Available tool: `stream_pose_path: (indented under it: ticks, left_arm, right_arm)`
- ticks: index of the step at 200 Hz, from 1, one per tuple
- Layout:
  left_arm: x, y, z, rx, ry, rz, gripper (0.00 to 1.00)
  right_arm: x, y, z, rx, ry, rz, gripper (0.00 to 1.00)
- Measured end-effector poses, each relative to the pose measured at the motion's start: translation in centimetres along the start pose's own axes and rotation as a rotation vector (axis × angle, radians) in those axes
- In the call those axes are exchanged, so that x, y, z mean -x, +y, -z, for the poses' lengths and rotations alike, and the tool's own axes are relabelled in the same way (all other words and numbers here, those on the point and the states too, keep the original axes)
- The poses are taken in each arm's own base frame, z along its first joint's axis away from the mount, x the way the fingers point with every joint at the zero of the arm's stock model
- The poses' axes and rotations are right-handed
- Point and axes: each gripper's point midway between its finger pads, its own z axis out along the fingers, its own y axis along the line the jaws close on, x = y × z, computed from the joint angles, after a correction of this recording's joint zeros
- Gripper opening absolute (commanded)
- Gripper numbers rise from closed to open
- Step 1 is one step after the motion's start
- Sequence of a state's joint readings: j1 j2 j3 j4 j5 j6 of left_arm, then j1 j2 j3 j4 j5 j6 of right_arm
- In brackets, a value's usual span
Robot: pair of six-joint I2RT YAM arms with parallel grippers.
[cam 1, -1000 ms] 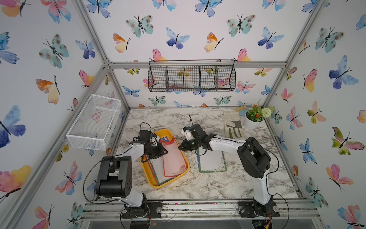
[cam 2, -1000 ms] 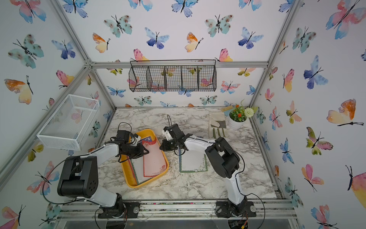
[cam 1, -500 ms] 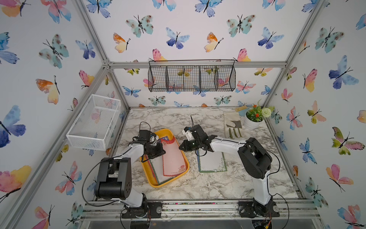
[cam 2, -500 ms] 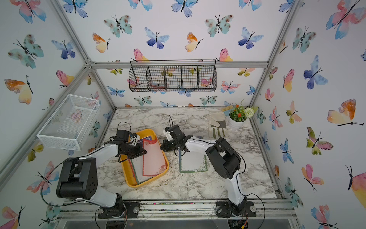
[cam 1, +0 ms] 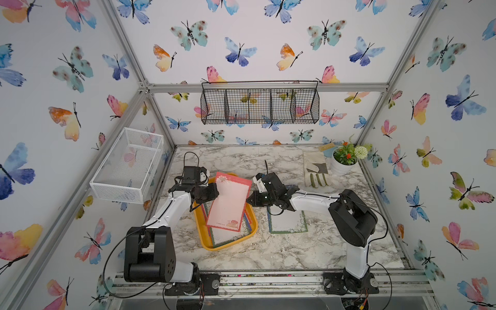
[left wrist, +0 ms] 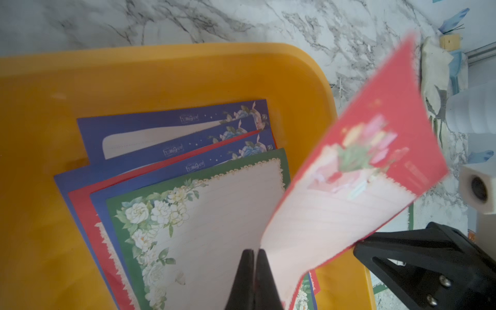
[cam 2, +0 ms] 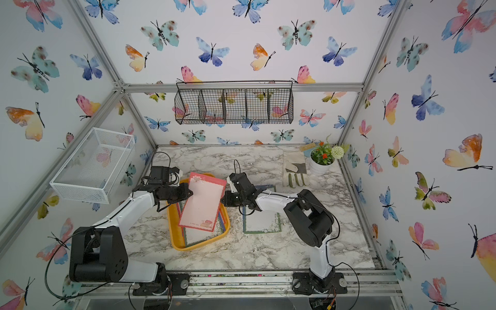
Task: Take out the stationery paper from the storage box
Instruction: Pick up the stationery paper from the storage box.
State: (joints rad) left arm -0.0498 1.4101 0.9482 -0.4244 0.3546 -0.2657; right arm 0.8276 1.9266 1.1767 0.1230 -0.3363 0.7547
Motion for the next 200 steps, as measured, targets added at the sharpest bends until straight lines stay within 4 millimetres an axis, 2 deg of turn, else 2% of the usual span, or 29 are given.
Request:
stream_pose_path:
  ticks: [63,95,134,158,200]
  left_arm:
    - [3.9,-2.0,3.8,-0.013,-0.146,-0.040,0.00]
    - [5.0,-3.0,5.6,-0.028,-0.195,-0.058,0.00]
    - [5.5,-3.5,6.4,-0.033,-0.207,-0.062,0.00]
    - [5.8,-3.8,6.9,-0.035,-0.212,-0.065,0.00]
    - [6.5,-4.6,8.1,-0.051,-0.240,-0.077,0.00]
  right_arm:
    - [-0.2,-0.5,0.8,0.018,-0.079,-0.104,0.11]
    - [0.1,-0.6,0.8,0.032,-0.113,-0.149,0.12]
    - [0.4,0.0,0.8,0.049,-0.145,-0.183,0.15]
    - [0.5,0.4,0.7,0.058,-0.159,-0.195,0.24]
    - [0.8,0.2,0.9,0.041,-0.183,-0.200,0.48]
